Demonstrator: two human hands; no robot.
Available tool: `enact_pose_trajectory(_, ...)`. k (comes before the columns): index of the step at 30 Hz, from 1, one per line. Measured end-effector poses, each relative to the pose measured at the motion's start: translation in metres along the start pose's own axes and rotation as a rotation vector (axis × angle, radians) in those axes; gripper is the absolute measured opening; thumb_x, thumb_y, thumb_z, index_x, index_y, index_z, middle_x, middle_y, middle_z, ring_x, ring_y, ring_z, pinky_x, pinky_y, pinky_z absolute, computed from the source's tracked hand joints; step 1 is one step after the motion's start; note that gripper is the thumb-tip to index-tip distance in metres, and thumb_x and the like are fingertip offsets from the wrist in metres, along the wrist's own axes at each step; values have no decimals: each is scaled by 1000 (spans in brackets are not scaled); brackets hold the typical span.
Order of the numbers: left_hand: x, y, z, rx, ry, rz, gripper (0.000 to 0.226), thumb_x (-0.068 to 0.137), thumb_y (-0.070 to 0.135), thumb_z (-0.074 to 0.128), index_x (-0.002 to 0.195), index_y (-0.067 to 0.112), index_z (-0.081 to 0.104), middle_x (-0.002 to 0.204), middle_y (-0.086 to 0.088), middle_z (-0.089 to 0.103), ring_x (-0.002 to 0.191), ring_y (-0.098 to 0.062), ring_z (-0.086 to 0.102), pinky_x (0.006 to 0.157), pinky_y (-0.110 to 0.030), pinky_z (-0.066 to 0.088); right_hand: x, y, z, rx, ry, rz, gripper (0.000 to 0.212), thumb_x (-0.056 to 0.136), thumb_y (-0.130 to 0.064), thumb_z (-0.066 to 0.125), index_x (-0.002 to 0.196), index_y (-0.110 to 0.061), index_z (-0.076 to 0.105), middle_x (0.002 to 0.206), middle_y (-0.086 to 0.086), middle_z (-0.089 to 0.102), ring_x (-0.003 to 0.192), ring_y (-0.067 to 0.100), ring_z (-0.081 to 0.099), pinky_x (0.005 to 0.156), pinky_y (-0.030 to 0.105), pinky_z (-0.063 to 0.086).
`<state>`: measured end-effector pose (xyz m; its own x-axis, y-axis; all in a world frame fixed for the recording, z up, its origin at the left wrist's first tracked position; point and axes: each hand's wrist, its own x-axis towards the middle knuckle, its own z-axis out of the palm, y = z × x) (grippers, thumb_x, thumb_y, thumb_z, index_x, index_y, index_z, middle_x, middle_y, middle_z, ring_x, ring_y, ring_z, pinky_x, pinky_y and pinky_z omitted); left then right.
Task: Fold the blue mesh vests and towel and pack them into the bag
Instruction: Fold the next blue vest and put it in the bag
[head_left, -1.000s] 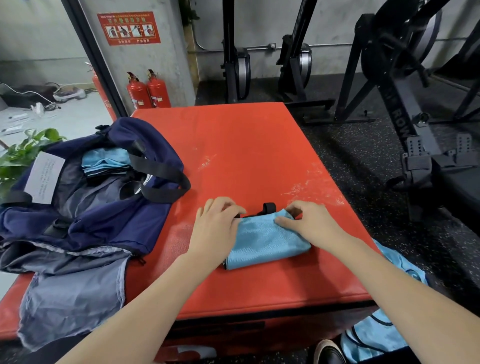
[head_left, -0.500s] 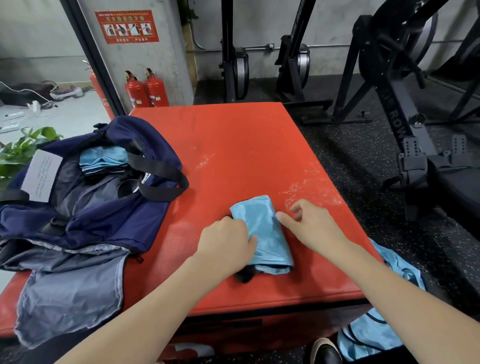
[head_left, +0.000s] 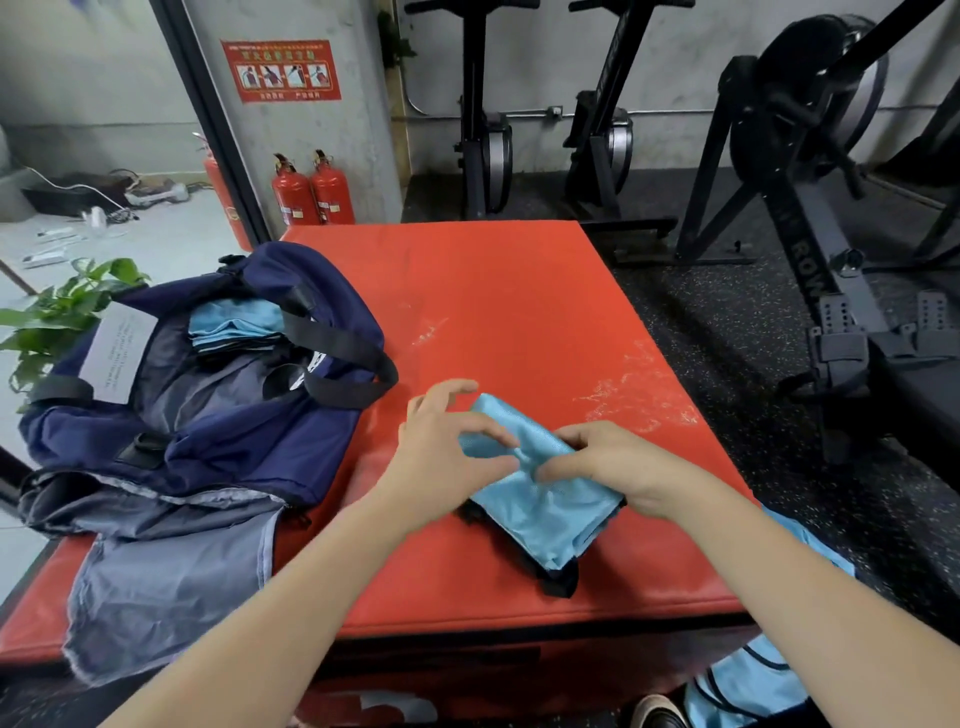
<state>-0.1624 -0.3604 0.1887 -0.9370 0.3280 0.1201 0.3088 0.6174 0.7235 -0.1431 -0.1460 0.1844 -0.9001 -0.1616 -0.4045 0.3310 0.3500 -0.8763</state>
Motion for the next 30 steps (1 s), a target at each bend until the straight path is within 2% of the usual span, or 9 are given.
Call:
enact_pose_trajectory(3, -2, -6, -23, -223, -294, -79, 17, 76, 25, 85, 88, 36, 79, 110, 9, 69, 101, 7, 56, 95, -19, 43, -3, -12, 2, 59, -90, -30, 26, 83, -8, 75, 108, -11, 73, 106, 17, 74, 96, 29, 71, 83, 36, 54)
enact_pose_trajectory(5, -7, -9, -32, -217, -322, -103, 18, 79, 23, 82, 93, 33, 80, 96, 9, 74, 88, 5, 60, 84, -15, 45, -2, -16, 3, 85, -124, -33, 25, 86, -9, 73, 111, -11, 73, 109, 16, 74, 101, 31, 71, 88, 39, 54)
enact_pose_trajectory(9, -17, -20, -49, -237, -146, -82, 17, 84, 17, 76, 95, 30, 79, 94, 20, 74, 85, 11, 60, 76, -5, 39, 9, -25, 16, 176, -113, -37, 30, 83, -12, 77, 112, -8, 72, 114, 22, 70, 97, 31, 67, 86, 43, 48)
enact_pose_trajectory(13, -26, -39, -79, -359, 154, -111, 19, 87, 19, 72, 95, 36, 77, 100, 15, 75, 88, 2, 62, 83, -15, 42, 26, -38, 48, 354, -70, -113, 55, 63, -18, 86, 115, -6, 70, 116, 18, 71, 93, 25, 67, 78, 33, 54)
enact_pose_trajectory(16, -35, -50, -102, -429, 294, -120, 25, 89, 14, 68, 102, 34, 75, 104, 23, 72, 88, -4, 60, 74, -7, 42, 34, -57, 85, 506, 2, -178, 34, 79, -4, 73, 112, -5, 69, 102, 11, 75, 78, 18, 70, 61, 25, 55)
enact_pose_trajectory(18, -41, -58, -118, -469, 316, -146, 35, 86, 11, 65, 108, 37, 72, 108, 17, 71, 81, -12, 52, 64, -8, 41, 43, -72, 109, 565, 50, -201, 26, 86, -2, 66, 111, -4, 68, 100, 12, 75, 77, 20, 71, 62, 26, 56)
enact_pose_trajectory(23, -49, -95, -165, -360, 404, -282, 47, 80, 10, 61, 112, 44, 66, 93, 2, 61, 47, -8, 40, 50, -16, 39, 76, -120, 162, 364, 131, -256, 10, 93, -14, 65, 100, -12, 72, 89, 4, 75, 72, 18, 67, 66, 32, 55)
enact_pose_trajectory(27, -38, -133, -215, -179, 580, -350, 35, 82, 19, 67, 110, 41, 65, 77, 4, 61, 46, -4, 46, 53, -13, 41, 126, -162, 205, 259, 122, -284, 9, 95, -15, 64, 93, -11, 72, 93, 9, 75, 75, 19, 67, 69, 37, 56)
enact_pose_trajectory(30, -18, -165, -244, -34, 581, -413, 33, 86, 19, 63, 117, 31, 65, 67, 2, 60, 49, -6, 49, 49, -11, 40, 178, -184, 233, 147, 106, -233, 12, 93, -13, 60, 92, -5, 68, 93, 18, 70, 79, 24, 61, 66, 42, 52)
